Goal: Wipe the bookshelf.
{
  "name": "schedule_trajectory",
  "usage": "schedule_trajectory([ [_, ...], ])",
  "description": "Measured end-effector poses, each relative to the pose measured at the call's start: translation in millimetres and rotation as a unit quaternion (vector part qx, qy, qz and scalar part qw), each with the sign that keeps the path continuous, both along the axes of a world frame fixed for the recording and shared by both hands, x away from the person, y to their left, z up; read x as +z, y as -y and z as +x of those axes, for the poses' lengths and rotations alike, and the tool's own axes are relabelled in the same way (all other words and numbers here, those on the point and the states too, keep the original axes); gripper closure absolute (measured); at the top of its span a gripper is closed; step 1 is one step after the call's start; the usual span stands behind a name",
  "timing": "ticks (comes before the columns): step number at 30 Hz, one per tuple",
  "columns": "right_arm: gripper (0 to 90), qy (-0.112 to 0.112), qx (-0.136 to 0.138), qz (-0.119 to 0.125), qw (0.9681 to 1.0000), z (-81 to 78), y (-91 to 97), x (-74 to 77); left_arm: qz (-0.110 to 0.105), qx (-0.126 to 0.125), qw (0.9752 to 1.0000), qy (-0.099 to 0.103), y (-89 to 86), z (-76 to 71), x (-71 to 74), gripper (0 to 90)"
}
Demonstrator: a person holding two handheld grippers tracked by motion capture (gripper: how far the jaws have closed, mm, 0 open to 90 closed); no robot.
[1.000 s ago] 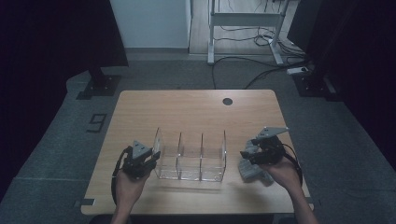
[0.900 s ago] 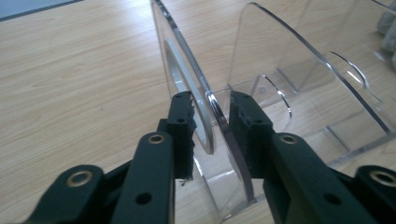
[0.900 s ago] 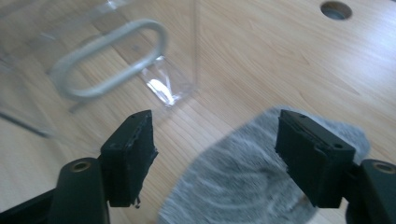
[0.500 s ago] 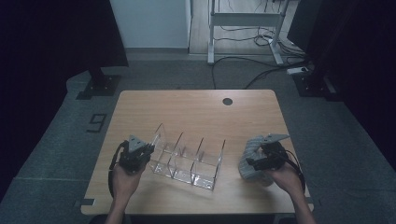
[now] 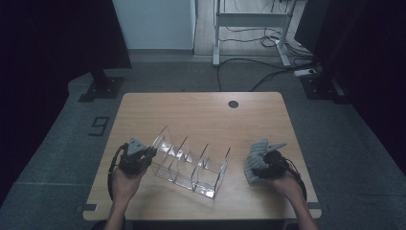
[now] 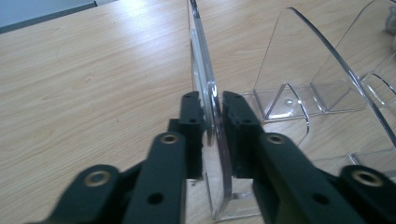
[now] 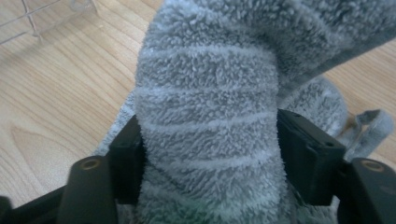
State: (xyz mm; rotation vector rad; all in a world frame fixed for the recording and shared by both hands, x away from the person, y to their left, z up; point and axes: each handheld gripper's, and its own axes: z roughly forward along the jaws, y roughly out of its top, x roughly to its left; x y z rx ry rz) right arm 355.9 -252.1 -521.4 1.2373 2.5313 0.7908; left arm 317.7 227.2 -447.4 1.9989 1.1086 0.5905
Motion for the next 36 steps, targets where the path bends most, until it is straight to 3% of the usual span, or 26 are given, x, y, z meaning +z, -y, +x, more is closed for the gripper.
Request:
schedule_trajectory([
  [4,46.1,-0.002,0.0,-0.002,1.0,-2.1,-1.1,0.0,-0.01,-0.001,0.9999,-0.004,-2.5,0.3,-1.8,76.9],
  [8,50.0,0.007,0.0,-0.008,0.9999,-5.5,-2.9,3.7,-0.001,0.004,1.0,0.002,1.2,-0.1,-2.1,82.1],
  [13,50.4,0.026,0.001,0.007,0.9996,-11.5,-1.9,15.9,-0.002,0.009,1.0,0.004,1.4,0.6,-2.8,83.5],
  [22,50.3,0.068,0.026,0.074,0.9945,-22.2,-11.5,49.3,0.0,0.007,1.0,0.007,1.3,1.1,-3.3,83.7],
  [36,49.8,0.082,0.078,0.086,0.9899,-9.5,-55.0,78.8,0.002,0.003,0.9999,0.01,1.1,1.9,-3.7,83.9],
])
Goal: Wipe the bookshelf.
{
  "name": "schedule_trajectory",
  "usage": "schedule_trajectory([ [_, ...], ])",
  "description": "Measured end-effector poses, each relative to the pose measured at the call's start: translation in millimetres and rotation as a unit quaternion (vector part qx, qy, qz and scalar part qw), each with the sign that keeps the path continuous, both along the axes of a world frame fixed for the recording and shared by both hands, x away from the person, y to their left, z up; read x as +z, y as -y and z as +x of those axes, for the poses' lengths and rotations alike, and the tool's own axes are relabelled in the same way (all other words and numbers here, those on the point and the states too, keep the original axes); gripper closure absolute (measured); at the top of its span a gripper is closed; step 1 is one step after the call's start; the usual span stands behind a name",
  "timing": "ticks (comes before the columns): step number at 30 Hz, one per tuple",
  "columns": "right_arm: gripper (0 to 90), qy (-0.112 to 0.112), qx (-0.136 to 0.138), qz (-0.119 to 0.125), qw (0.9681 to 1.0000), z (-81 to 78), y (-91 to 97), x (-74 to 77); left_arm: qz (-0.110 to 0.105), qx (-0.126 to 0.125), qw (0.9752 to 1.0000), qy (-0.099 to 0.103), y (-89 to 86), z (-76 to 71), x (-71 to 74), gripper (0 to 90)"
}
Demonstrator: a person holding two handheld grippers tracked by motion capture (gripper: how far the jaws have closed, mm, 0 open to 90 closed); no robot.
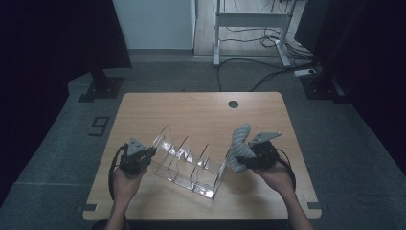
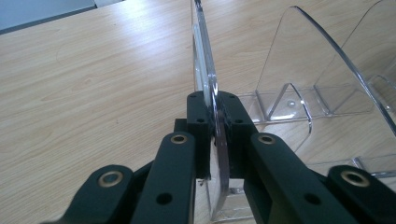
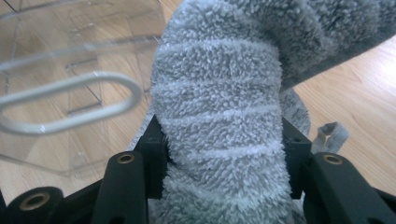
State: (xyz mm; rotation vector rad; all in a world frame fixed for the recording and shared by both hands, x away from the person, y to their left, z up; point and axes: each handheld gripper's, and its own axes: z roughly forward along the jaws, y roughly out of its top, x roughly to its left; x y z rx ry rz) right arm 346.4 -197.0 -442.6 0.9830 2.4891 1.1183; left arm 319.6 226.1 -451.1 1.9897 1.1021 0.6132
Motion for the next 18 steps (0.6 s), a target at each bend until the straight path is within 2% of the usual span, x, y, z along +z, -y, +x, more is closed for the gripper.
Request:
schedule_trajectory([
  [10,49.8,0.011,0.027,0.014,0.9995,-1.7,-12.8,-5.0,0.002,0.008,1.0,0.003,2.0,-0.5,-0.7,84.8],
  [12,49.8,0.011,0.03,0.015,0.9994,-2.1,-14.9,-6.1,0.009,0.012,0.9998,0.009,4.3,-0.9,-1.4,84.9],
  [18,49.8,0.014,0.032,0.017,0.9992,-7.2,-16.5,-6.6,0.005,0.027,0.9995,0.013,6.2,-1.0,-2.7,85.3],
])
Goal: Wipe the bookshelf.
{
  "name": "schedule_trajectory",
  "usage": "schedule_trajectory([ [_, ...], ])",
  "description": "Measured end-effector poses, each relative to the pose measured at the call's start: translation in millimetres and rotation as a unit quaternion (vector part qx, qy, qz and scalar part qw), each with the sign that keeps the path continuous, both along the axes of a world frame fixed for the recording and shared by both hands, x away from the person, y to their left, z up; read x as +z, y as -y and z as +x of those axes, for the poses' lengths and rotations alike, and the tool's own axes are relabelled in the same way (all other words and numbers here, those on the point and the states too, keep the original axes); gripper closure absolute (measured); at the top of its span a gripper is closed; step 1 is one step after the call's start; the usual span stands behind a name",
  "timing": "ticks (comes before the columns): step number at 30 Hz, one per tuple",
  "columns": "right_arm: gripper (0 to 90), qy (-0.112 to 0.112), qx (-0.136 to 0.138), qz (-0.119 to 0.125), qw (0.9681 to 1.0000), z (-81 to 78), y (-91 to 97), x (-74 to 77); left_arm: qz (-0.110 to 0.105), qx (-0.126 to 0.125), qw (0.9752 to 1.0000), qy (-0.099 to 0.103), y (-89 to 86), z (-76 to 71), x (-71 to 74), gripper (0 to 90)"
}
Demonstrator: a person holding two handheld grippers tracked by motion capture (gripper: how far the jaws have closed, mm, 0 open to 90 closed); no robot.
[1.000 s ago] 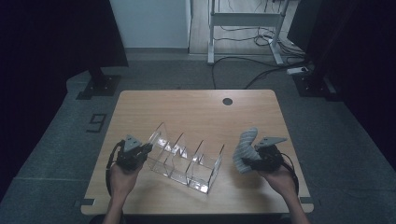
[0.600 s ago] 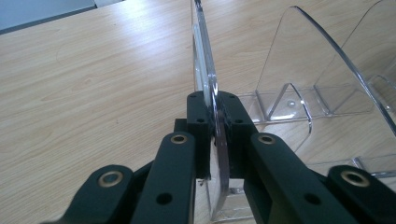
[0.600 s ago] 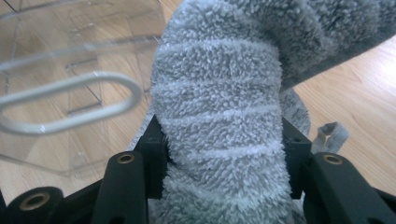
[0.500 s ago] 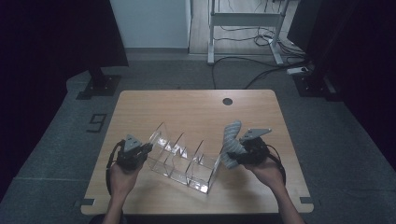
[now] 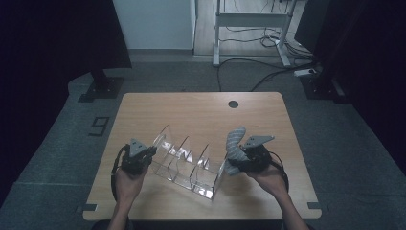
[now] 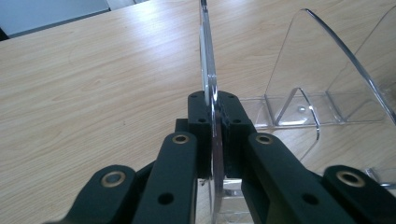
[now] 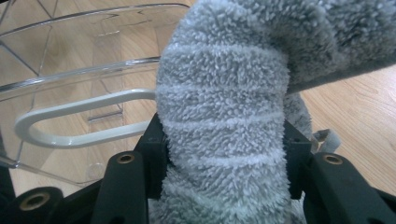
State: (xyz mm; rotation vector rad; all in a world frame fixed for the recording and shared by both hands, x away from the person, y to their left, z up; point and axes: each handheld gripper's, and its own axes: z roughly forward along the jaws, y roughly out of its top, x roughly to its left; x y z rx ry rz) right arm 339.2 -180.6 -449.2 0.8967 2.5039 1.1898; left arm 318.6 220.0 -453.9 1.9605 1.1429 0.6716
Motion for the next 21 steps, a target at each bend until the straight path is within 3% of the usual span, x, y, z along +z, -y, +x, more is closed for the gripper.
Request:
schedule_trajectory([
  [21,49.9,0.0,0.033,0.004,0.9995,-28.5,-6.3,-0.5,-0.012,0.007,0.9999,0.004,0.2,-0.4,-2.3,85.3],
])
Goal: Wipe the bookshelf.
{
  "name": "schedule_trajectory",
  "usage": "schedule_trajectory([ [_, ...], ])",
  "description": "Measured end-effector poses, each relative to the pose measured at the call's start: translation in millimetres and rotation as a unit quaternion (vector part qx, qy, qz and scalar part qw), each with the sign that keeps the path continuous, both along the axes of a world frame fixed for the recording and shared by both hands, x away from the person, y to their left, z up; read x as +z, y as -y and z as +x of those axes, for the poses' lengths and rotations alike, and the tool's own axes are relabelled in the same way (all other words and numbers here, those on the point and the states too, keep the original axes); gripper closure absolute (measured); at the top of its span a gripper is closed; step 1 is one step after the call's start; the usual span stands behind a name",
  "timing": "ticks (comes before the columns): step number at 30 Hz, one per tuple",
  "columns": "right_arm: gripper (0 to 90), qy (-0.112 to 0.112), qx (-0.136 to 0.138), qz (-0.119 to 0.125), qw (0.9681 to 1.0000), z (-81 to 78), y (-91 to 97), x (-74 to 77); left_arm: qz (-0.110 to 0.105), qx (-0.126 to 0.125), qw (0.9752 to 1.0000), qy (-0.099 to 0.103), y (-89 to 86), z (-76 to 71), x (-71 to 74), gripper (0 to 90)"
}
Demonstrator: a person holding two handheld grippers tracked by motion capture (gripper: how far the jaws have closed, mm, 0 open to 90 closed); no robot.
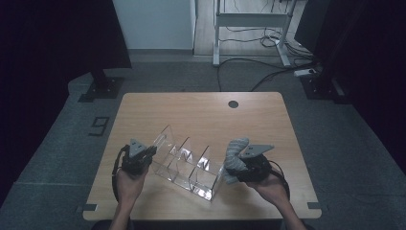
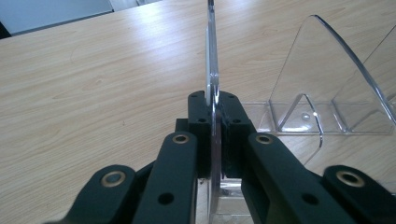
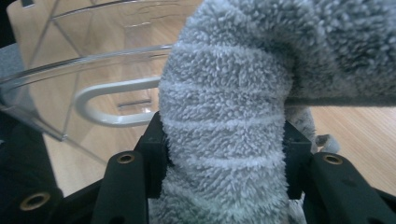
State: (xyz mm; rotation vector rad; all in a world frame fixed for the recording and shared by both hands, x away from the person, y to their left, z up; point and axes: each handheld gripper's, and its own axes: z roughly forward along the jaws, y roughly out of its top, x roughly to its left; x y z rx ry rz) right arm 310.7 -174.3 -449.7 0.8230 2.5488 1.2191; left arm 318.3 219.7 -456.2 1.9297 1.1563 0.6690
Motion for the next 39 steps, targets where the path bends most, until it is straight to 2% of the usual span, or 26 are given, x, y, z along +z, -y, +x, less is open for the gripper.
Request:
schedule_trajectory([
  [17,49.8,0.006,0.046,-0.005,0.9989,-34.0,-18.1,0.7,-0.001,0.005,1.0,0.001,0.8,-0.4,-0.5,85.2],
  [29,49.6,0.003,0.068,-0.008,0.9977,-51.3,-27.5,0.6,0.0,0.008,1.0,0.002,1.4,-0.9,-0.8,85.1],
  [35,49.6,0.004,0.079,-0.018,0.9967,-59.4,-31.2,3.7,-0.001,0.008,1.0,0.001,1.3,-0.9,-0.9,85.0],
  [39,49.7,0.002,0.083,-0.018,0.9963,-60.8,-32.2,2.4,-0.001,0.007,1.0,0.001,1.2,-0.9,-1.0,85.0],
])
